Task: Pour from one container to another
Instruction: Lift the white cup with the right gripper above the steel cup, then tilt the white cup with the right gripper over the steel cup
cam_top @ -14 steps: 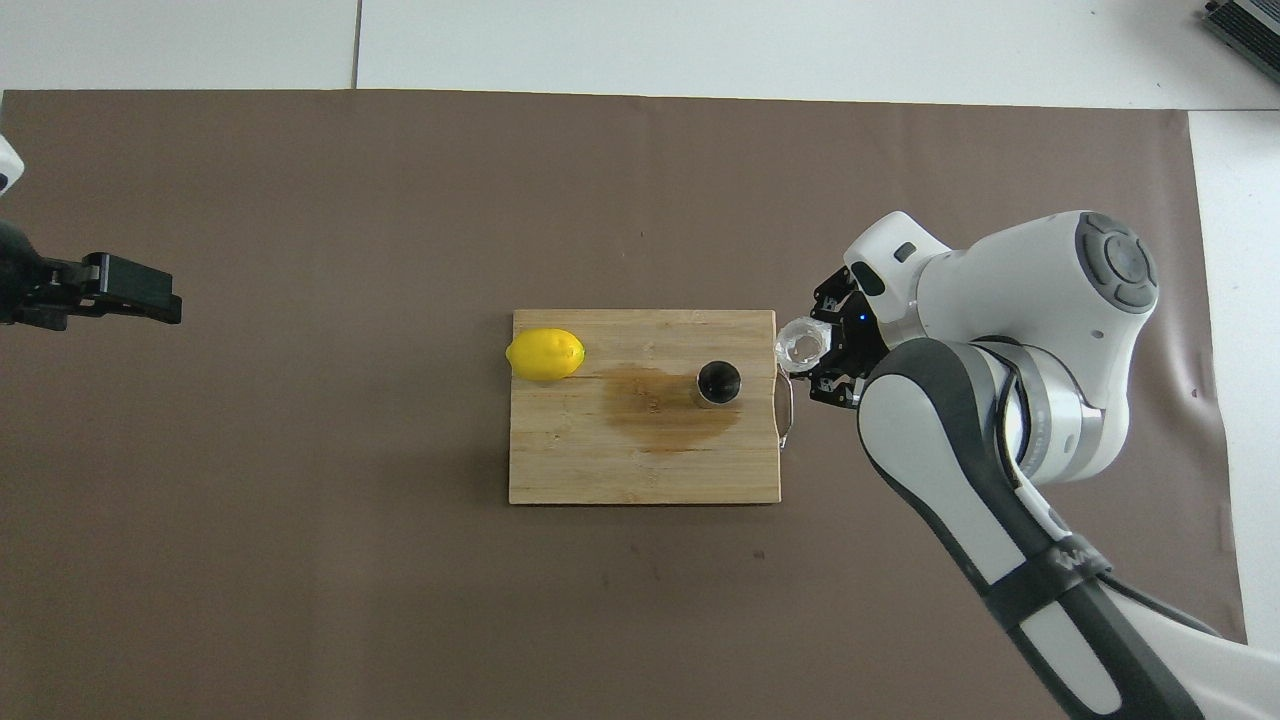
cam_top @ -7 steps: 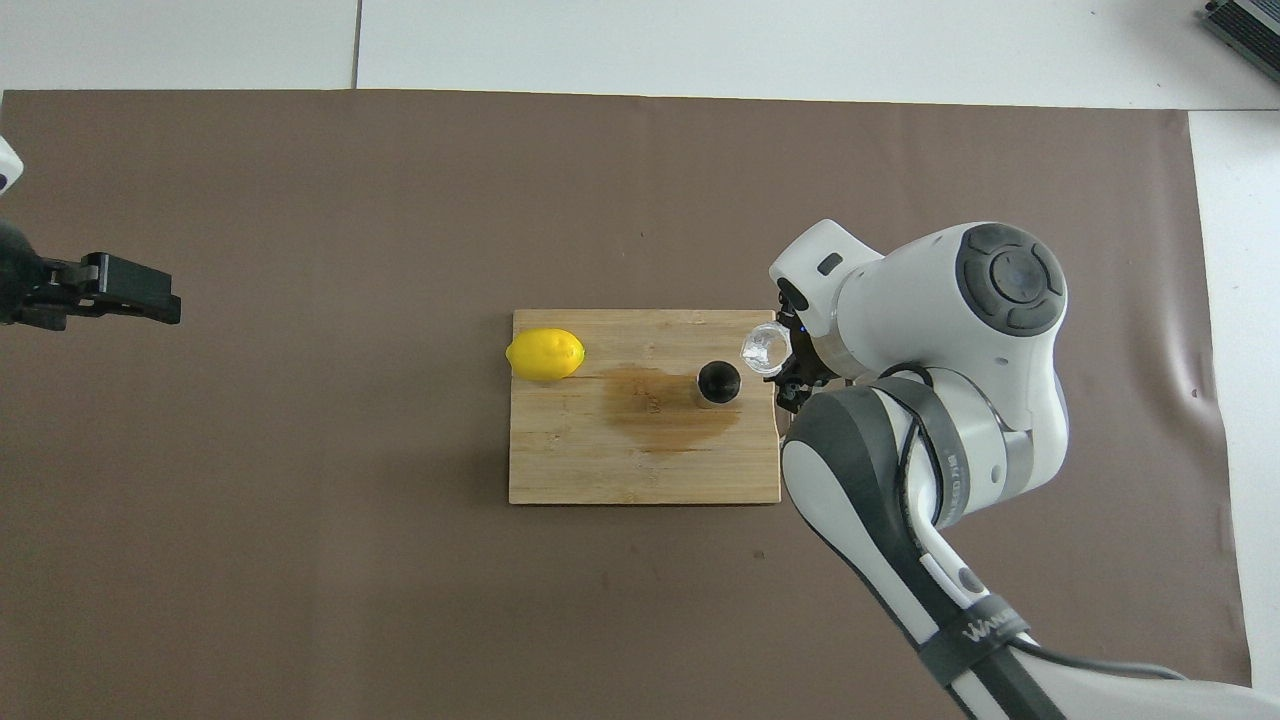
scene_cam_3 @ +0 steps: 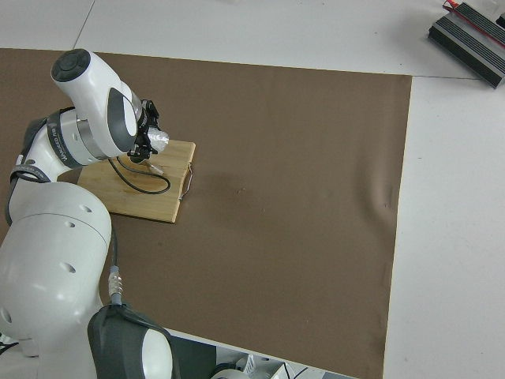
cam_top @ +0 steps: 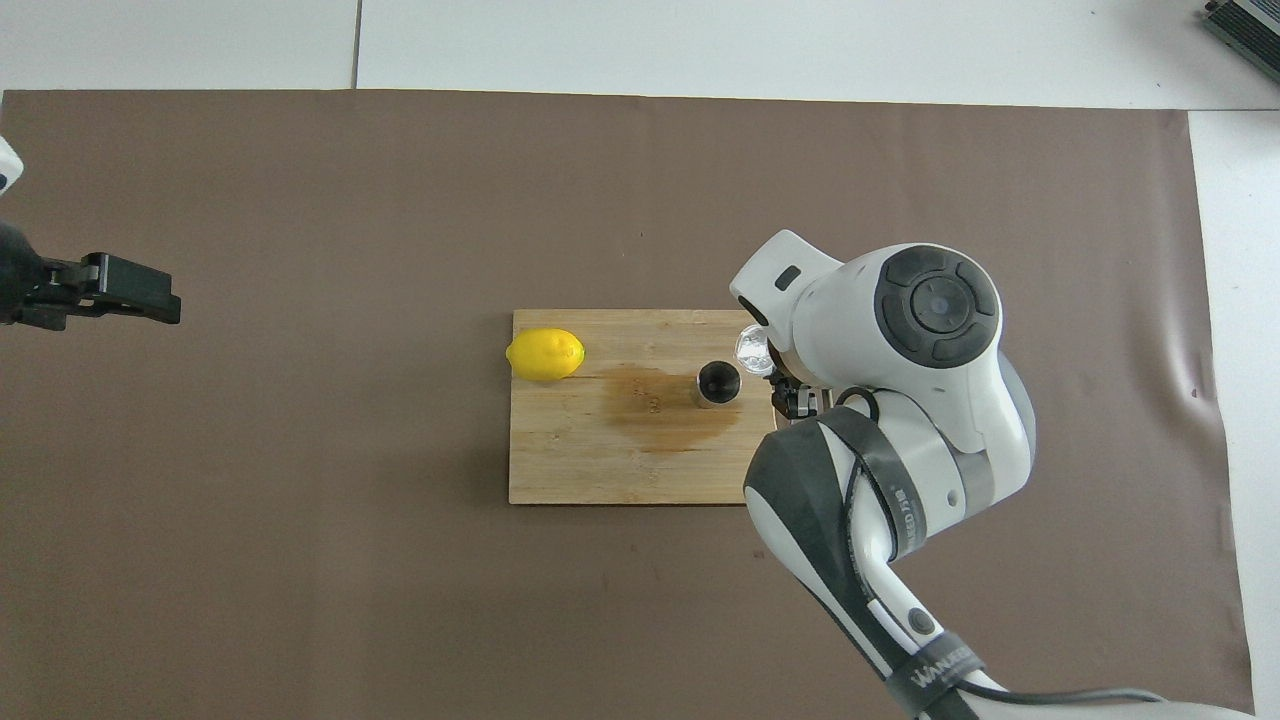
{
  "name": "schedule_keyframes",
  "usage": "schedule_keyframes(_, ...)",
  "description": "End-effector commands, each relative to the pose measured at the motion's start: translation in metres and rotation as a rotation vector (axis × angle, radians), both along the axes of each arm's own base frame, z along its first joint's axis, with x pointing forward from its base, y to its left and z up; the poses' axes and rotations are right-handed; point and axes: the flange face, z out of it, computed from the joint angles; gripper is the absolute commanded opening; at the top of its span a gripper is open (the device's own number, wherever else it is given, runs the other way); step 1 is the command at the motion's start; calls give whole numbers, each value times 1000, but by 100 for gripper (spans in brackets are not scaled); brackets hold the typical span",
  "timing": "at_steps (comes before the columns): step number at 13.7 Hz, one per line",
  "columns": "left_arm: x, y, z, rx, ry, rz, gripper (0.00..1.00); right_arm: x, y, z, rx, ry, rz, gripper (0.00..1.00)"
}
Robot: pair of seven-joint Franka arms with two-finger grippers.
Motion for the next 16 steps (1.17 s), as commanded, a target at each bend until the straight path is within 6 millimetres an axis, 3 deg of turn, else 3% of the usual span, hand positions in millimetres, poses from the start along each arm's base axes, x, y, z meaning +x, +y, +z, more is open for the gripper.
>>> schedule_keyframes(1,-5,3,-1,20,-1,-8,100,0,9,4,-57,-30,31,0)
schedule_keyframes(9,-10,22,-9,25,19,16,100,-9,20,6,-169,-83,121,0)
schedule_keyframes(12,-10,9,-8,59,16,-11,100,-16,32,7,-214,-112,174,0)
schedule_keyframes(16,-11,9,-4,56,13,-3,100,-22,37,5,-253,-134,214,0)
